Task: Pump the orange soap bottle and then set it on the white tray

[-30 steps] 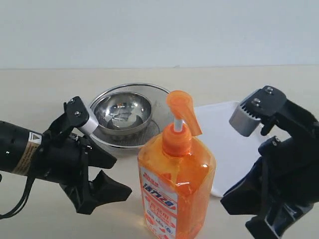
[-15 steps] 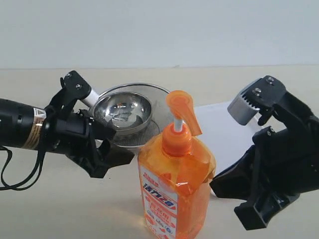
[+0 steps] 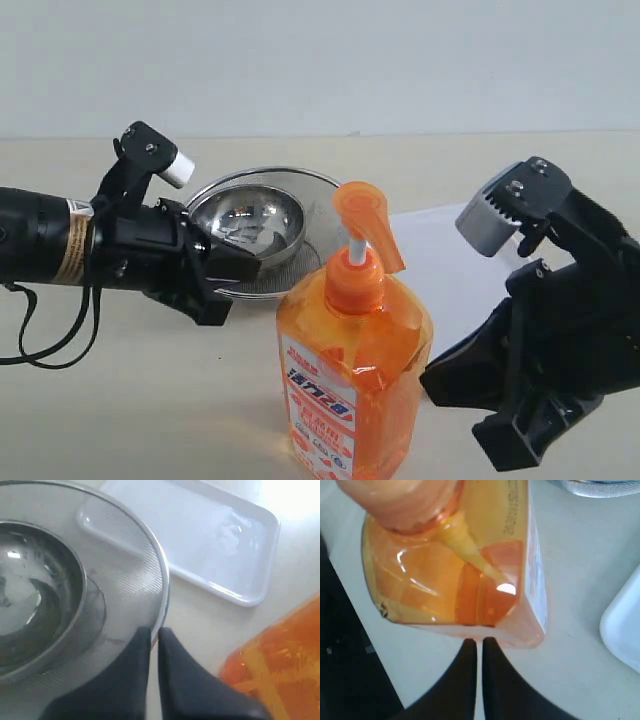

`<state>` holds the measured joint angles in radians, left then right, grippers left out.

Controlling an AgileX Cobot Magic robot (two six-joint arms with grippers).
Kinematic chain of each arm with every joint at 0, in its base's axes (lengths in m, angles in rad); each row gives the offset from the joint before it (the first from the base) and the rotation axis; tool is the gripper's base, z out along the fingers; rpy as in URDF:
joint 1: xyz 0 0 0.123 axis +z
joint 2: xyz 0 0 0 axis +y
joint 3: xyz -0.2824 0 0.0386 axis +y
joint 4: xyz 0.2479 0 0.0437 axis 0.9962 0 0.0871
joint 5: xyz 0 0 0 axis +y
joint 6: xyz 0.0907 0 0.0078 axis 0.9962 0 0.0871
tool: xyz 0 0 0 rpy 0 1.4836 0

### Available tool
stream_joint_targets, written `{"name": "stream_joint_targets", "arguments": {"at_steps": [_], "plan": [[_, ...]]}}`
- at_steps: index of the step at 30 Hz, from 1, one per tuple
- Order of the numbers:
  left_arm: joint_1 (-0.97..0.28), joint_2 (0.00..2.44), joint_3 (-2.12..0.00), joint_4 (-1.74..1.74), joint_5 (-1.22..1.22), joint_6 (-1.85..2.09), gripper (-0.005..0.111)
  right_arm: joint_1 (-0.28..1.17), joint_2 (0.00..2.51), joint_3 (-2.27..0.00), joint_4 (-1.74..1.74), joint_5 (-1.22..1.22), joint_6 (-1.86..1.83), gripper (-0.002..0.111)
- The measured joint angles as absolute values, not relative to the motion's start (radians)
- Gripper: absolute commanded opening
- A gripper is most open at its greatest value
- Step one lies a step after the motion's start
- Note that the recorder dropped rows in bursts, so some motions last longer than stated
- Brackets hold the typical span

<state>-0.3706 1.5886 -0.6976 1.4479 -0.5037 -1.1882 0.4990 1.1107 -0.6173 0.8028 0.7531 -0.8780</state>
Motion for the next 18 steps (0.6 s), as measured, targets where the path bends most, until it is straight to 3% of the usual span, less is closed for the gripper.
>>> {"name": "stream_joint_targets", "arguments": {"at_steps": [18], "plan": [[-0.371,1.648,-0.717,1.323,-0.798,-1.028,0.005,0.499,1.111,-0.617,0.809,0.700,-0.887,0.000]]}}
